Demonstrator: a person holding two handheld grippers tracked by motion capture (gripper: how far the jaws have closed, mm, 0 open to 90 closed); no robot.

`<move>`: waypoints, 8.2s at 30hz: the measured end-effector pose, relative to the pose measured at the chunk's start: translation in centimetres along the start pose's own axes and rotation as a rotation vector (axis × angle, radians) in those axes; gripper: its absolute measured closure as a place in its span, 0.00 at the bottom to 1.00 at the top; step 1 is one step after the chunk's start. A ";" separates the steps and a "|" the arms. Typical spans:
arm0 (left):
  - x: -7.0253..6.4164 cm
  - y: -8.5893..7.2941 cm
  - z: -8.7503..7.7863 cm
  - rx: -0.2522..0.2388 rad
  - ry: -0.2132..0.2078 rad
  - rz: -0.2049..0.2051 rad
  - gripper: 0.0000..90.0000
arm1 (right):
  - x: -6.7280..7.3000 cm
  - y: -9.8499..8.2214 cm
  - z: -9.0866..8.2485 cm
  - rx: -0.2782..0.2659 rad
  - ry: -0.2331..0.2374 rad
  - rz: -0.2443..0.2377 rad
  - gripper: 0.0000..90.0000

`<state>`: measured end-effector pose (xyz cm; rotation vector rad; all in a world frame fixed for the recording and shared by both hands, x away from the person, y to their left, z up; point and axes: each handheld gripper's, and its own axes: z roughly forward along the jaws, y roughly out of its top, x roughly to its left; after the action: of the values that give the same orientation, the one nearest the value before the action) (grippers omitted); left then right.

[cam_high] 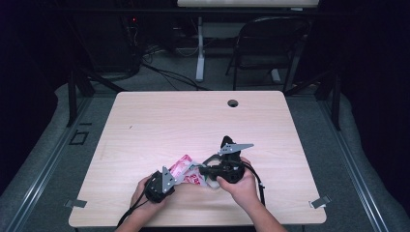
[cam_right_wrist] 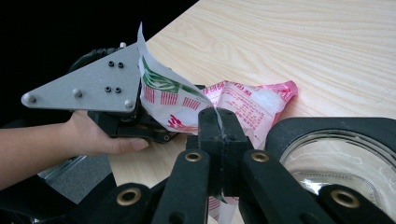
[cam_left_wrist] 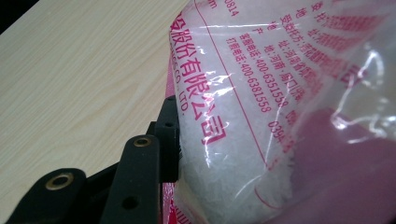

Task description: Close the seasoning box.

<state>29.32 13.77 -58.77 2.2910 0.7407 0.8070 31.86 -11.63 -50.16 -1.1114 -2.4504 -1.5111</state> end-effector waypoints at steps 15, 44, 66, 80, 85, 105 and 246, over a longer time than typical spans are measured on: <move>0.0 0.1 0.0 0.004 -0.002 0.000 0.70 | 0.1 0.2 0.0 -0.009 0.003 -0.010 1.00; 1.3 3.7 -2.0 -0.060 0.210 0.126 0.71 | 1.0 2.2 -2.6 -0.138 0.005 -0.049 1.00; 0.8 5.5 -1.8 -0.100 0.337 0.304 0.72 | 0.3 1.4 -4.1 -0.199 -0.053 -0.030 1.00; 0.1 5.7 -2.0 -0.114 0.422 0.367 0.72 | 0.2 0.7 -4.3 -0.227 -0.085 -0.028 1.00; -0.1 5.7 -2.1 -0.104 0.442 0.401 0.72 | 0.0 0.4 -4.3 -0.225 -0.089 -0.025 1.00; -0.2 6.4 -2.7 -0.103 0.479 0.484 0.72 | 0.0 -0.2 -4.9 -0.234 -0.101 -0.012 1.00; -0.7 10.8 -4.8 -0.018 0.530 0.938 0.75 | -1.6 -0.8 -5.8 -0.183 -0.177 0.020 1.00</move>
<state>28.82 7.69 -48.61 2.3809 -0.2233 1.8595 30.75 -17.28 -48.38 -1.3508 -2.4401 -1.7305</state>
